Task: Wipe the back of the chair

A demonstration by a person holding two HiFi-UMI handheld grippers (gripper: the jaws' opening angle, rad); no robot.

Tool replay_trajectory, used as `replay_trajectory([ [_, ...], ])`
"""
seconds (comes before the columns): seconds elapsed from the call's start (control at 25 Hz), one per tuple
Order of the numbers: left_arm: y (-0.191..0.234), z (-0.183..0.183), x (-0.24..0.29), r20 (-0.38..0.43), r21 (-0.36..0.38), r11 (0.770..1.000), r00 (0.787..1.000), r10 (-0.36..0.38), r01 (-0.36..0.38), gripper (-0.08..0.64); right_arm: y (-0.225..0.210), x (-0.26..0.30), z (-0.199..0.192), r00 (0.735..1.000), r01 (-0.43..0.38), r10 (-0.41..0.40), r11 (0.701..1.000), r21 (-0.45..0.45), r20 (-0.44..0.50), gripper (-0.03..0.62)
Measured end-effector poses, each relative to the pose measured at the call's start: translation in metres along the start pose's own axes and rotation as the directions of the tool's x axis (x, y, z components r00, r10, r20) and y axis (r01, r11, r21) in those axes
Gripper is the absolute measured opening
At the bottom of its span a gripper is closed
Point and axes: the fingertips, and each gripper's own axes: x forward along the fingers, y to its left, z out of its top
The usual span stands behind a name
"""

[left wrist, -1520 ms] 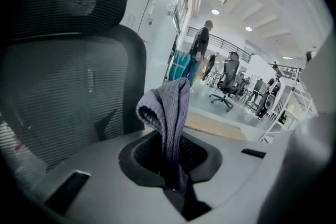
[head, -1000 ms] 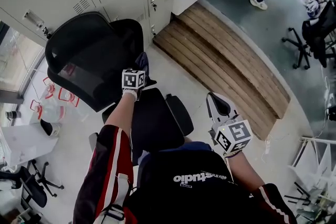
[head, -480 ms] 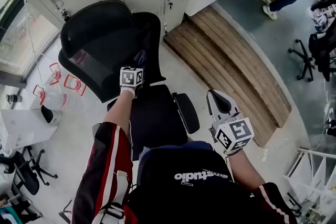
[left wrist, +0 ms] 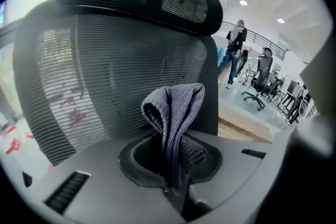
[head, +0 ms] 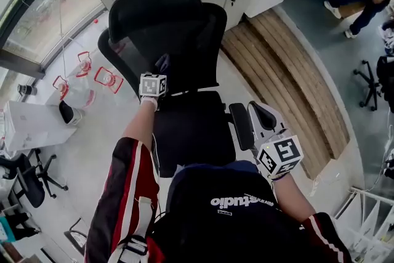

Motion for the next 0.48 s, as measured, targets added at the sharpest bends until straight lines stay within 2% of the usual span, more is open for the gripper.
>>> replay_trajectory([
  [0.28, 0.082, -0.031, -0.055, 0.01, -0.065, 0.994, 0.996, 0.094, -0.093, 0.055, 0.06, 0.024, 0.0, 0.998, -0.062, 0.062, 0.998, -0.031, -0.016, -0.003],
  [0.48, 0.138, -0.046, -0.098, 0.043, -0.141, 0.977, 0.985, 0.165, -0.158, 0.055, 0.096, 0.036, 0.001, 0.995, -0.099, 0.098, 0.994, -0.037, -0.027, -0.003],
])
